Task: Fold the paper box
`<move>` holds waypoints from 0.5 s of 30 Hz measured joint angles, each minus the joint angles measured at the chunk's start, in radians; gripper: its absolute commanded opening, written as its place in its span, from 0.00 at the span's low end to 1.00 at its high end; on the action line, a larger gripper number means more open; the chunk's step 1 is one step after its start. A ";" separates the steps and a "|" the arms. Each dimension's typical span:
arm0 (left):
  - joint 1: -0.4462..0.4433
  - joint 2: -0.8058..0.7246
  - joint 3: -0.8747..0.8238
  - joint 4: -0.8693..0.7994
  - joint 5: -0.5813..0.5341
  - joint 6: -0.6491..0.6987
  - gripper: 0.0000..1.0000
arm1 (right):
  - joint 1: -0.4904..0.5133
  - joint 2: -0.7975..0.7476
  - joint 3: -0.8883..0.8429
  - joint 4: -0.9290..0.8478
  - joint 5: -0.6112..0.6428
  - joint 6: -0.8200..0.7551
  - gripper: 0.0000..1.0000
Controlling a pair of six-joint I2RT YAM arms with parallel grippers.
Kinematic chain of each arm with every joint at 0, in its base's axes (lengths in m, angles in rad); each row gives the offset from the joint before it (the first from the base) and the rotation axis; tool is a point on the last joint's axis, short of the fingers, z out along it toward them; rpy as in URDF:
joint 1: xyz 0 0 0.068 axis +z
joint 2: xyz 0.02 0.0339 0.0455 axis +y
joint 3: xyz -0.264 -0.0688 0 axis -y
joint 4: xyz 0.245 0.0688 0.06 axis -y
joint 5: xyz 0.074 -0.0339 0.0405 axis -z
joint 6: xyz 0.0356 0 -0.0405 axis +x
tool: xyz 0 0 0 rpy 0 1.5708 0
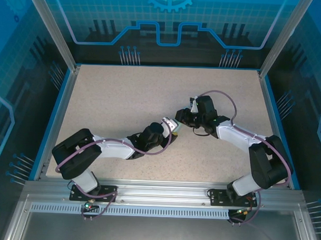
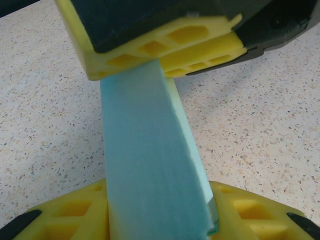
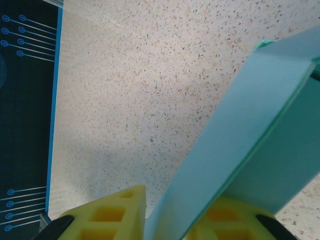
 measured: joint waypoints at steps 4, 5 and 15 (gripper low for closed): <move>0.022 -0.004 0.000 -0.003 0.025 0.000 0.36 | -0.022 -0.024 0.024 -0.061 0.023 -0.064 0.40; 0.032 -0.008 0.000 -0.009 0.034 0.002 0.36 | -0.029 -0.033 0.026 -0.072 0.024 -0.077 0.40; 0.130 -0.063 -0.010 -0.036 0.154 0.010 0.30 | -0.113 -0.133 0.093 -0.174 0.015 -0.293 0.51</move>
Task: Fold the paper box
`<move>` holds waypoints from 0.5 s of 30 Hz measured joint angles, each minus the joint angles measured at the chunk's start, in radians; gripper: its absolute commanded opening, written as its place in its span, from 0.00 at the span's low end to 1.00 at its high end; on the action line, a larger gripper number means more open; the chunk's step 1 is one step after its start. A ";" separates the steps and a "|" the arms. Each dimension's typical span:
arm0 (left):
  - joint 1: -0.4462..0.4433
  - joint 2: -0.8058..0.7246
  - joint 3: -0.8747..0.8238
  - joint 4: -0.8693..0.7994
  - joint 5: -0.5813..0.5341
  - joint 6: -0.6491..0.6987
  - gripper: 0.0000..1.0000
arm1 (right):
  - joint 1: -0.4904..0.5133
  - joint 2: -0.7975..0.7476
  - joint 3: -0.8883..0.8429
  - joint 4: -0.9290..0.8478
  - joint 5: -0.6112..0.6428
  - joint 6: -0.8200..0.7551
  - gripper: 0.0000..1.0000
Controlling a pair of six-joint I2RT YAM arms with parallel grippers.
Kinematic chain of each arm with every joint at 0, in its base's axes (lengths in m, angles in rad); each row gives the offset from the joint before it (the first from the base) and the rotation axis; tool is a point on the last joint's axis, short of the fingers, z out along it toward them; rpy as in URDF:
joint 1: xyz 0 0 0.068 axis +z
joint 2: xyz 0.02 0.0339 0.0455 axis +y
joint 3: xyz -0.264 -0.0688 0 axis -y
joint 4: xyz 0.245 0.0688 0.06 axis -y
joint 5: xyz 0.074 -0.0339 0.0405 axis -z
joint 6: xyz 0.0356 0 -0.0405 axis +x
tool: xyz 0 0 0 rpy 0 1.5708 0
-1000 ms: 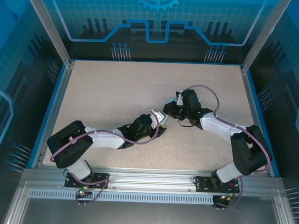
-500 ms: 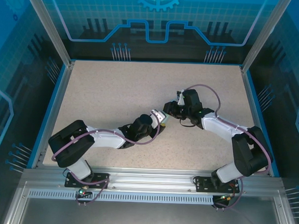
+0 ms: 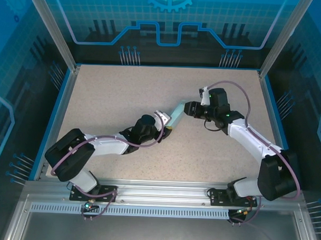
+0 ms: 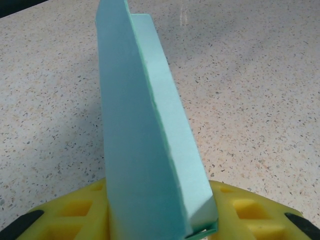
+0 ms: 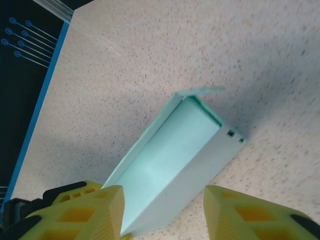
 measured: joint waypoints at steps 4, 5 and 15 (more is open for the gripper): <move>0.033 -0.027 0.000 -0.030 0.054 0.020 0.29 | -0.021 -0.002 0.047 -0.026 0.007 -0.137 0.54; 0.045 -0.037 0.000 -0.037 0.070 0.023 0.29 | -0.023 -0.002 0.056 -0.028 0.010 -0.179 0.55; 0.151 -0.111 0.000 -0.134 0.259 0.080 0.27 | -0.097 0.009 0.036 0.082 -0.084 -0.559 0.61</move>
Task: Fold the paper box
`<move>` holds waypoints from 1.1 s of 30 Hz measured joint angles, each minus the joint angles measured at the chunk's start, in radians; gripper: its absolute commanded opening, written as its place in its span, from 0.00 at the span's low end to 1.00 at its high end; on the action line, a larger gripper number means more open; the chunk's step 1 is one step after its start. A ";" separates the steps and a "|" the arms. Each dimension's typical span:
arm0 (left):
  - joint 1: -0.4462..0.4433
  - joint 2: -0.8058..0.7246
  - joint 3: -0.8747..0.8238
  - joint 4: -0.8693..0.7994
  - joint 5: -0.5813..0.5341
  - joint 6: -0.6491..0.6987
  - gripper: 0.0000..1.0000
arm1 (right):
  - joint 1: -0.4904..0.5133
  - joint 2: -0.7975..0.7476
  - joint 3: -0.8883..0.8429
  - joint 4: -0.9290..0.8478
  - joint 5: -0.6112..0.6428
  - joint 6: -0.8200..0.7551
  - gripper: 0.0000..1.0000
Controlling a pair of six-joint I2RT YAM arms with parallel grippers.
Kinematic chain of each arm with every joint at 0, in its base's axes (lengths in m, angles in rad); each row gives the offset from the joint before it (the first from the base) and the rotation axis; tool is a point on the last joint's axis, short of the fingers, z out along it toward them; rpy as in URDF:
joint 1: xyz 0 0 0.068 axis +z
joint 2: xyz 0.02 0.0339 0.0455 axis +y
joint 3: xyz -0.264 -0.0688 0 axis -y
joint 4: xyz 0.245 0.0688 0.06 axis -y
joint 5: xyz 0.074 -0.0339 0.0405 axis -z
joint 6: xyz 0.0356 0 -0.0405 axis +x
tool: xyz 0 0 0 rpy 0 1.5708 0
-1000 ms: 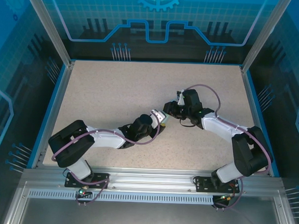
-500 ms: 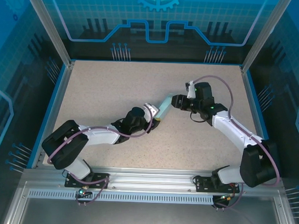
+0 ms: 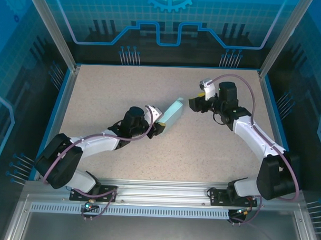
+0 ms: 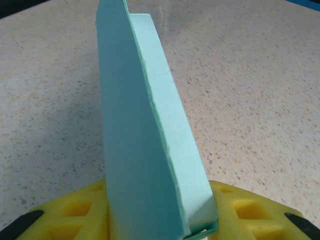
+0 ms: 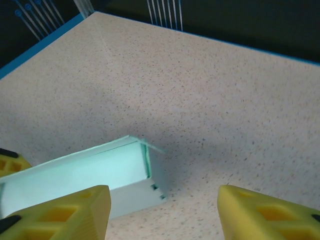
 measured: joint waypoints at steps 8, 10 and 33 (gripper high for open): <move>0.026 -0.011 0.002 -0.117 0.101 0.045 0.27 | -0.011 0.029 0.000 -0.053 -0.148 -0.307 0.61; 0.027 -0.025 0.002 -0.152 0.117 0.056 0.27 | -0.011 0.029 0.000 -0.069 -0.164 -0.382 0.61; 0.045 -0.130 0.004 -0.251 0.170 0.071 0.27 | 0.043 0.153 0.038 -0.177 -0.206 -0.730 0.50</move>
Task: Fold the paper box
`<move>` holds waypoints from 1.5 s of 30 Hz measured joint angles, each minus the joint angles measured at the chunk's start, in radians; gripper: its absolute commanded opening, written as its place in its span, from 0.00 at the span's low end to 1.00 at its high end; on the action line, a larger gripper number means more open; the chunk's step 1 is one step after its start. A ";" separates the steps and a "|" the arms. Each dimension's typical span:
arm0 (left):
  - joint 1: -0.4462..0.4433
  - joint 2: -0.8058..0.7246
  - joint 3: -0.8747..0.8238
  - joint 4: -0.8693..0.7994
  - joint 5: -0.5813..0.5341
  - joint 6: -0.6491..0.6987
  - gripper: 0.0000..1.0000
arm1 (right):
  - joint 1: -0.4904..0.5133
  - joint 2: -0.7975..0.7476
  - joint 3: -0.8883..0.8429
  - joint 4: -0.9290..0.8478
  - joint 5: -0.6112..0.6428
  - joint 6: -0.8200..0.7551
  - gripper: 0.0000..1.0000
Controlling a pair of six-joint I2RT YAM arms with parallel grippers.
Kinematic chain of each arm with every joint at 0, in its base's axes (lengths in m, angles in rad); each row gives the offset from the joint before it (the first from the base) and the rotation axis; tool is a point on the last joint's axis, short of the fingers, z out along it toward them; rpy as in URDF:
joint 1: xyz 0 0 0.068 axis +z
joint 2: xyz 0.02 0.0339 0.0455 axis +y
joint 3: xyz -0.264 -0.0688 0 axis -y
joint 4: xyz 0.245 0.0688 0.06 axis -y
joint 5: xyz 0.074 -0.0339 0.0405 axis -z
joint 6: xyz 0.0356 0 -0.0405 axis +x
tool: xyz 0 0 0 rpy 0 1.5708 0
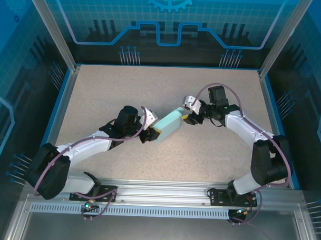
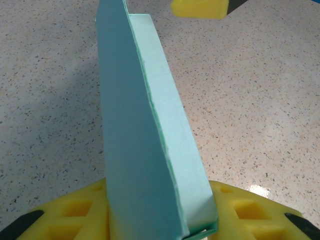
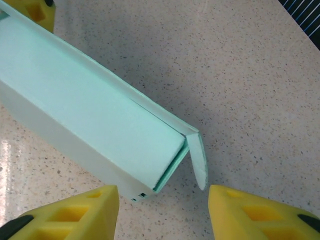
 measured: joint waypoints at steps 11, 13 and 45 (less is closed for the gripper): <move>0.000 0.006 0.000 0.000 0.000 0.000 0.27 | 0.009 0.030 0.067 -0.014 0.055 -0.030 0.41; 0.000 0.008 0.000 0.000 0.000 0.000 0.27 | 0.014 0.043 0.087 -0.026 0.055 -0.039 0.35; -0.017 0.127 0.031 0.030 0.002 0.003 0.26 | 0.097 0.134 0.233 -0.265 0.275 0.235 0.04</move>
